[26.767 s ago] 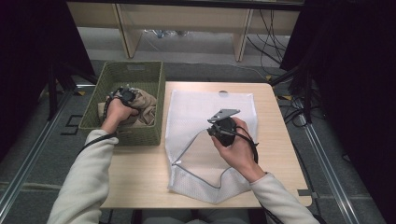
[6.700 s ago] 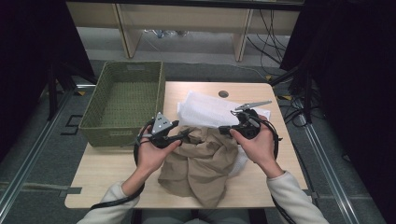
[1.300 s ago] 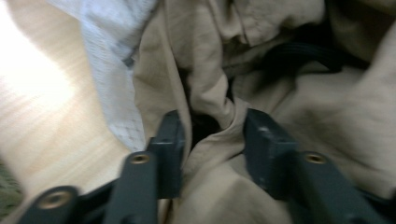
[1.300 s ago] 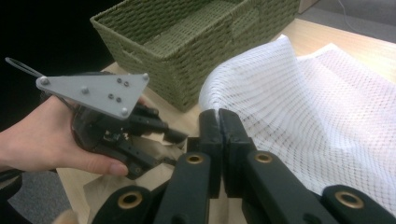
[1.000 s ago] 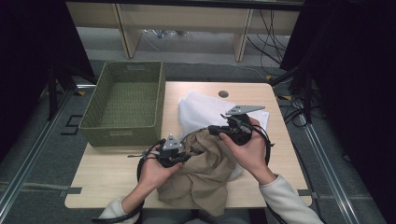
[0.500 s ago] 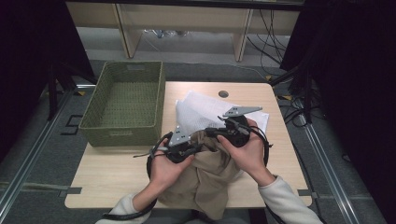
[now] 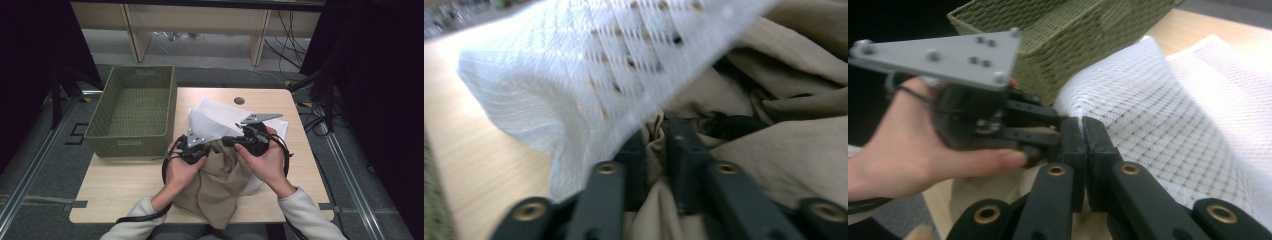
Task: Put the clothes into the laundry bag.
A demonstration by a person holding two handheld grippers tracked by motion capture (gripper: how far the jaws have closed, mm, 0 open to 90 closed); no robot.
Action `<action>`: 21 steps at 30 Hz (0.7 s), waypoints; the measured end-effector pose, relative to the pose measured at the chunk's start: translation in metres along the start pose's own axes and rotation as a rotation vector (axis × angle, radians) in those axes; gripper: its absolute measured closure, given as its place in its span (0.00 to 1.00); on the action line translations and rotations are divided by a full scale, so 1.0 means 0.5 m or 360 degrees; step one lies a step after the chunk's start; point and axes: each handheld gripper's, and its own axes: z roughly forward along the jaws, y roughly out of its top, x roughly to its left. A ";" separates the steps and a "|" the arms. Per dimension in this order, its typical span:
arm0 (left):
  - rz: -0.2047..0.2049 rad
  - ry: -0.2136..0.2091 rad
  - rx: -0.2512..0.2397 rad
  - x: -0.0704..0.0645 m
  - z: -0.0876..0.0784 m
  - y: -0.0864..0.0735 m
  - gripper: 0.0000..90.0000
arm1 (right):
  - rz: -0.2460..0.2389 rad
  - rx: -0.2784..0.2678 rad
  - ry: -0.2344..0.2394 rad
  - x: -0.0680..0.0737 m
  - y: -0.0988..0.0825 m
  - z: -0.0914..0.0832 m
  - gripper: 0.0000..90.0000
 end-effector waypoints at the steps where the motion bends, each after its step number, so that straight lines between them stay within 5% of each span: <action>1: 0.0001 -0.0009 -0.0020 -0.001 -0.007 0.000 0.77 | 0.0016 -0.0016 0.0004 -0.001 0.000 0.000 1.00; 2: -0.0006 -0.0016 -0.0071 -0.004 -0.014 0.001 0.71 | 0.0001 -0.0016 -0.0021 -0.004 0.000 -0.004 1.00; 4: 0.0084 -0.0004 -0.0064 -0.004 -0.031 0.002 0.60 | -0.0001 -0.0029 -0.0021 -0.009 0.001 -0.005 1.00; 5: 0.0060 0.0012 -0.0100 -0.009 -0.040 0.001 0.56 | 0.0036 -0.0025 -0.0017 -0.009 0.001 -0.007 1.00; 10: 0.0101 0.0031 -0.0201 -0.008 -0.094 0.003 0.50 | 0.0029 -0.0040 -0.0058 -0.016 0.002 -0.012 1.00; 15: 0.0107 -0.0090 -0.0276 -0.031 -0.128 0.008 0.52 | 0.0030 -0.0038 -0.0065 -0.015 0.002 -0.011 1.00; 19: 0.0179 -0.0225 -0.0253 -0.073 -0.126 0.001 0.52 | 0.0023 -0.0038 -0.0074 -0.015 0.003 -0.012 1.00; 21: 0.0260 -0.0205 -0.0203 -0.089 -0.112 -0.004 0.48 | 0.0023 -0.0034 -0.0076 -0.015 0.003 -0.012 1.00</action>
